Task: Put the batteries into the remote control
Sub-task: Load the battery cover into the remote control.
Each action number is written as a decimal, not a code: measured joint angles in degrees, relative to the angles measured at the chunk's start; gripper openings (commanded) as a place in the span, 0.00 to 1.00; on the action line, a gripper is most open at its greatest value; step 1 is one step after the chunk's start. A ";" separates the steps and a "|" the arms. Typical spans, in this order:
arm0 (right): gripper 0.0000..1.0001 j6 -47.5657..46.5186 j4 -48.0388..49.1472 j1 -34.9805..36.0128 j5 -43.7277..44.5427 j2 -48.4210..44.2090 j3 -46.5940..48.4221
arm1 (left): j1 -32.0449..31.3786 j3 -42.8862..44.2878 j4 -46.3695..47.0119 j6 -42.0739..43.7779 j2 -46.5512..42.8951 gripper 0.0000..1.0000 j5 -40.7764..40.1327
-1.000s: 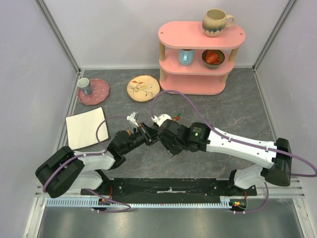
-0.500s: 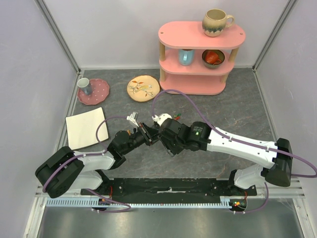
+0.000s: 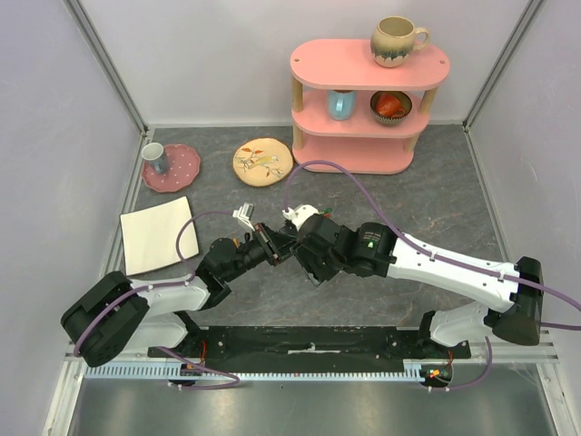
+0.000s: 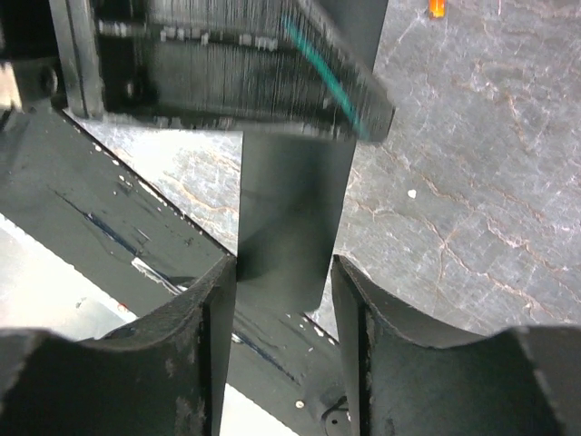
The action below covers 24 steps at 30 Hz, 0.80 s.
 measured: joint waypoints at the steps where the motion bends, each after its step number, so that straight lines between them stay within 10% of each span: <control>1: 0.57 -0.11 0.17 0.00 -0.09 -0.02 0.00 | 0.00 0.02 -0.13 0.00 -0.13 0.02 0.13; 24: 0.63 -1.46 5.16 -0.90 1.38 -5.18 -1.03 | -1.38 1.22 0.33 0.15 -1.33 0.02 3.74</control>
